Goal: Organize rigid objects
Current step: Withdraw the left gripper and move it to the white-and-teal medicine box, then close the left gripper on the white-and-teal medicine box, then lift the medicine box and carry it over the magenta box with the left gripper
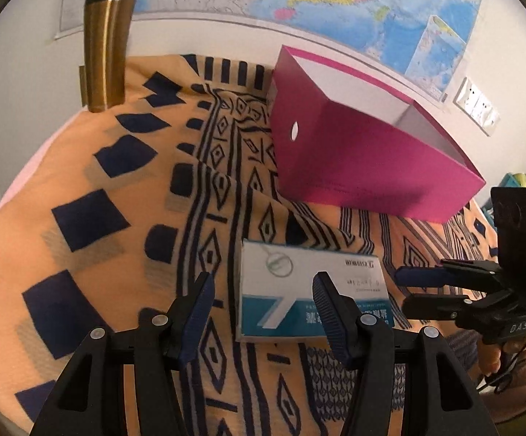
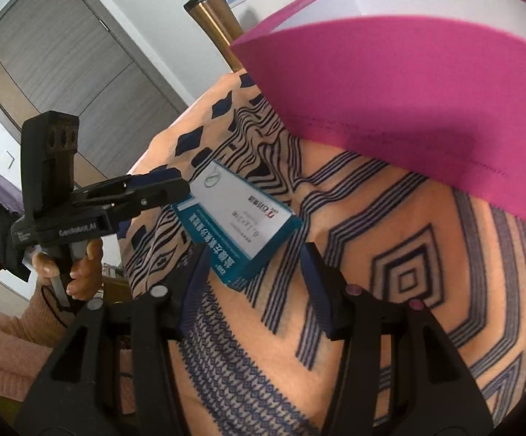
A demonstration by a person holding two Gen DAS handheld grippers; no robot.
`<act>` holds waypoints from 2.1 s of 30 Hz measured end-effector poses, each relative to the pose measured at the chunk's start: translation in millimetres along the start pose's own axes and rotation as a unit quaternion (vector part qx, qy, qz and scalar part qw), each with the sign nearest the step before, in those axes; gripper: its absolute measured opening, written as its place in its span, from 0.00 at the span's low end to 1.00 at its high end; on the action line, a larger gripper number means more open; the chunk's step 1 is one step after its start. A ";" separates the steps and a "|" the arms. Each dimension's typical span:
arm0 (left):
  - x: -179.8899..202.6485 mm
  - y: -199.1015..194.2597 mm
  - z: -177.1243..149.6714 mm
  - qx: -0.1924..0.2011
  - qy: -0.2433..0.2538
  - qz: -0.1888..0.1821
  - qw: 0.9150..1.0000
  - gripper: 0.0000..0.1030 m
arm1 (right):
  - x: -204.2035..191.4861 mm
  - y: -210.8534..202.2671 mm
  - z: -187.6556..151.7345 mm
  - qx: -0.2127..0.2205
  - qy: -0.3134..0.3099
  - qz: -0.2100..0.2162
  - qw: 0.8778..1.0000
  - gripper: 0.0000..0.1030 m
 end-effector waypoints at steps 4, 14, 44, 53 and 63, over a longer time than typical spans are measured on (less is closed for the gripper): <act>-2.1 7.0 -4.1 -0.012 -0.004 -0.005 1.000 0.56 | -2.7 8.6 0.3 -0.003 0.004 -0.001 1.000 0.53; 19.7 7.5 -9.9 -0.021 0.017 -0.030 0.999 0.50 | -3.1 10.6 1.6 0.001 0.011 -0.002 1.000 0.47; 64.1 17.9 -18.5 -0.034 0.042 -0.060 0.997 0.40 | 25.7 -34.1 -9.7 0.030 0.042 -0.040 0.998 0.46; 73.4 11.6 -14.0 -0.021 0.052 -0.067 0.996 0.40 | 25.7 -43.2 -11.4 0.043 0.040 -0.044 0.997 0.46; 85.2 2.9 -7.3 -0.002 0.066 -0.077 0.995 0.40 | 23.4 -60.8 -11.8 0.066 0.033 -0.054 0.996 0.46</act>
Point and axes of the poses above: each gripper's, at about its wrist camera, not at the fingertips, and y roughly the way its jaws point, x to its right, z to its top, the point moved 1 cm from there along y, roughly the way its jaws point
